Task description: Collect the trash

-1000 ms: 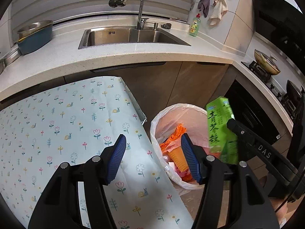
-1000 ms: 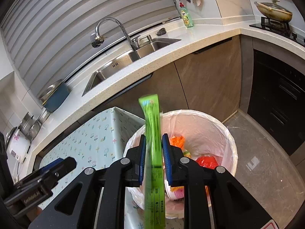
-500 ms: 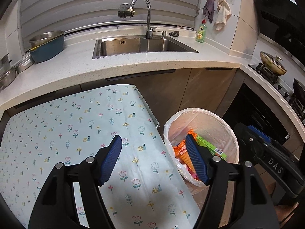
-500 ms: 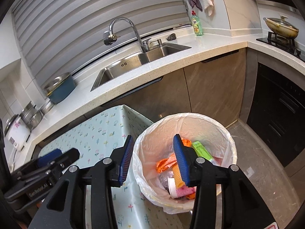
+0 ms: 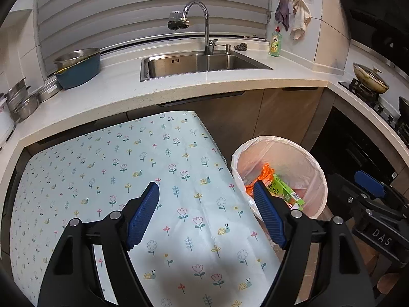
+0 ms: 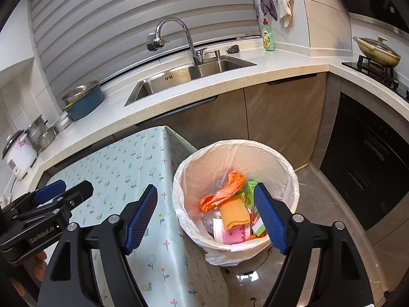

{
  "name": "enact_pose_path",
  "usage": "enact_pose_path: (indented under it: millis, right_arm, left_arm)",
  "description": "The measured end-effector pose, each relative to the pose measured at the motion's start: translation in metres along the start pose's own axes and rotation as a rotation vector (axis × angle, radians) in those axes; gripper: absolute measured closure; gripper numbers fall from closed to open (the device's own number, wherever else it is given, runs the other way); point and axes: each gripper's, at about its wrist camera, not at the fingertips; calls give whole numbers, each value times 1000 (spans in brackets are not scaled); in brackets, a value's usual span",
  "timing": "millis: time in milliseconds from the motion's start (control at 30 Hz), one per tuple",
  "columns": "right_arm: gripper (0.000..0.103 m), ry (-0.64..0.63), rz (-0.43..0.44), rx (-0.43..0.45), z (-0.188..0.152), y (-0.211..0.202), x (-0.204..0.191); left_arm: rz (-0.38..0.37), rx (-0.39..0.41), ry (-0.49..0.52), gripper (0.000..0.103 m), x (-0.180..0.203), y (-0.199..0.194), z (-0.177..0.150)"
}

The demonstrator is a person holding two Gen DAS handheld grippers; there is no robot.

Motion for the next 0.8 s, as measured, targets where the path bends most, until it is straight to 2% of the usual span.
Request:
enact_pose_path:
  millis: [67,300,367,800]
  right_arm:
    - [19,-17,-4,-2,-3,-4,-1]
    - [15,-78,-28,-41,-15,-12,-3]
    - [6,-95,-32,-47,-20,-15,-3]
    - [6,-140,-35,-58,-36,-29,-7]
  left_arm:
    - [18,4,0,21,0,-4,-4]
    - [56,-7,10,15,2,-15,-19]
    - [65,-11,5,14,2,-18,-22]
    - [90,-26,-9,12,7,-31,-38]
Point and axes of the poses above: each gripper's, at about its wrist camera, not at the fingertips, and y roughly the way its jaws point, x to its right, z to its top, and after that the axes turned 11 degrees about y, right-handed
